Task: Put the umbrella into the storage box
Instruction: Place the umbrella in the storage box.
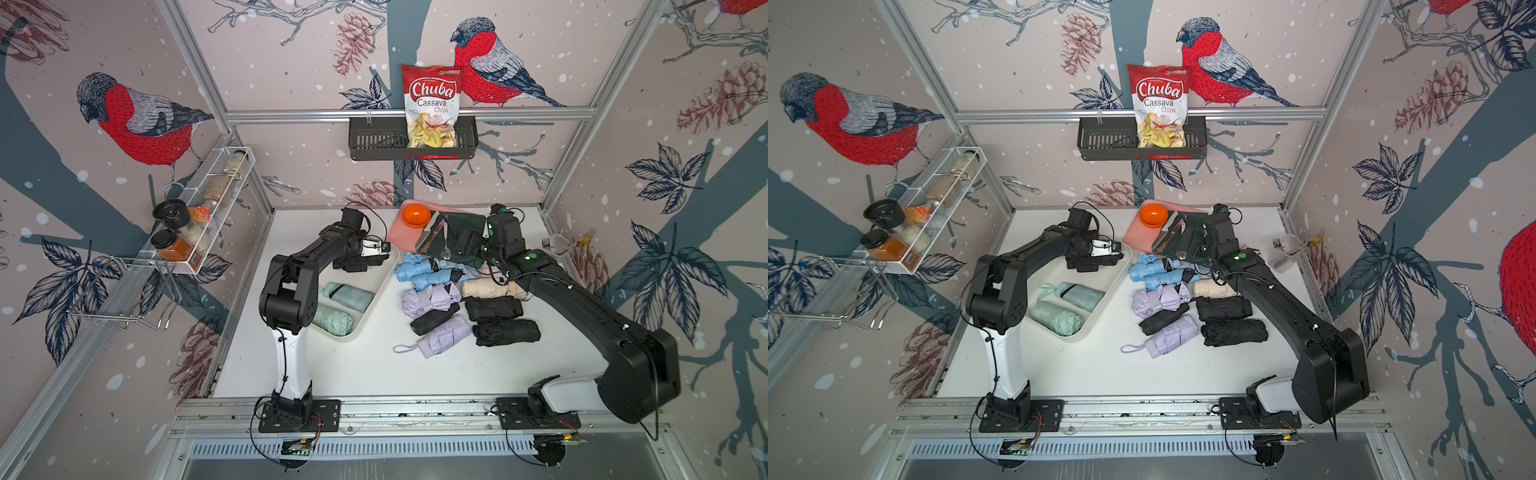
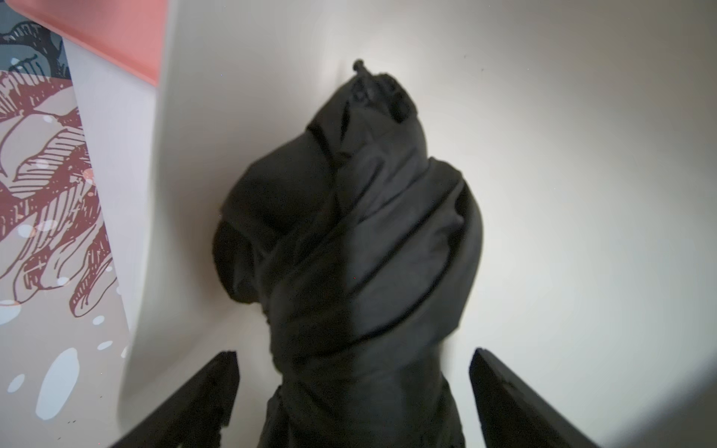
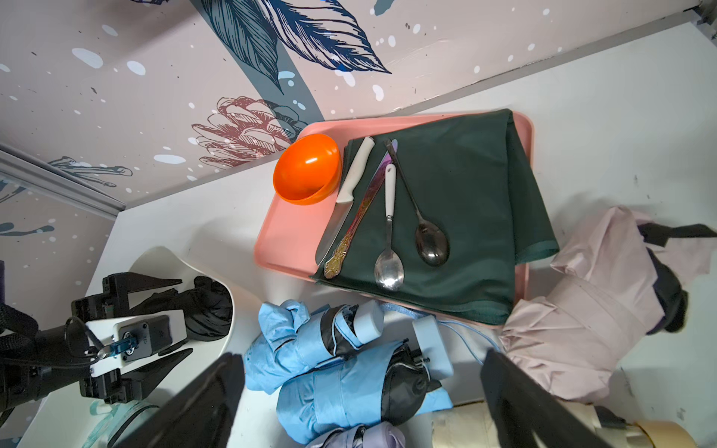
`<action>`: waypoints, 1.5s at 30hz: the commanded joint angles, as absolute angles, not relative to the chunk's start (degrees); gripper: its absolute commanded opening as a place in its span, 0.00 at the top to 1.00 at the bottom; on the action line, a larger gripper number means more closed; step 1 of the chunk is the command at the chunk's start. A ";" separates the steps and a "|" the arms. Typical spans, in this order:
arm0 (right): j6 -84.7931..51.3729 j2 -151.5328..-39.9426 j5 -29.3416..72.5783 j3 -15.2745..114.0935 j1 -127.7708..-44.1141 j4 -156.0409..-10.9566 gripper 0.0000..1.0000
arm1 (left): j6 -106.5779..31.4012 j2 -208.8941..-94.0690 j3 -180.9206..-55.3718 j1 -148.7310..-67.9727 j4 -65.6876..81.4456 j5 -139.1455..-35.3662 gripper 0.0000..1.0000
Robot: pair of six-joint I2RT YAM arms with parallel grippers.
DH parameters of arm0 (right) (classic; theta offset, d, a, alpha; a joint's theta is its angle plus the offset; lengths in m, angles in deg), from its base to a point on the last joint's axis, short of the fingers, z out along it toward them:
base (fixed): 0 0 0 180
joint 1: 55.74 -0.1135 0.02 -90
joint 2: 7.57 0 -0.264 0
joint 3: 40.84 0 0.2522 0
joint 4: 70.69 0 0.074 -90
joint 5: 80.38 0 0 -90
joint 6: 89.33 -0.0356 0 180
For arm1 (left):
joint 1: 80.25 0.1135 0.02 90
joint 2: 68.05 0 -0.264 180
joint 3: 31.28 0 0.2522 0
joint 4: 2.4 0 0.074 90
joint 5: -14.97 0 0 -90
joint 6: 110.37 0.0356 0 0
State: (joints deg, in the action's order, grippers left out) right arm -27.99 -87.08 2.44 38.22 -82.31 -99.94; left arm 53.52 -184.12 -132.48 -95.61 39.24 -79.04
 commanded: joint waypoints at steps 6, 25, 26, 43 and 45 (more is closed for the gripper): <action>-24.74 -88.30 4.81 40.45 -82.81 -98.52 0.00 | 42.60 -172.33 -130.48 -95.65 34.11 -81.03 0.04; -19.60 -97.14 6.84 46.84 -84.75 -101.77 0.00 | -74.46 -175.72 -135.54 -96.67 37.43 -59.82 0.15; -19.58 -97.05 6.91 46.67 -84.70 -101.68 0.00 | -77.52 -175.05 -134.35 -97.02 37.34 -58.68 0.15; -19.60 -98.01 10.85 44.22 -83.37 -99.14 0.00 | -96.14 -181.99 -130.59 -100.12 37.46 -57.80 0.03; -19.62 -98.03 10.76 44.03 -83.28 -99.13 0.00 | -95.66 -183.46 -131.23 -100.12 37.38 -57.75 0.05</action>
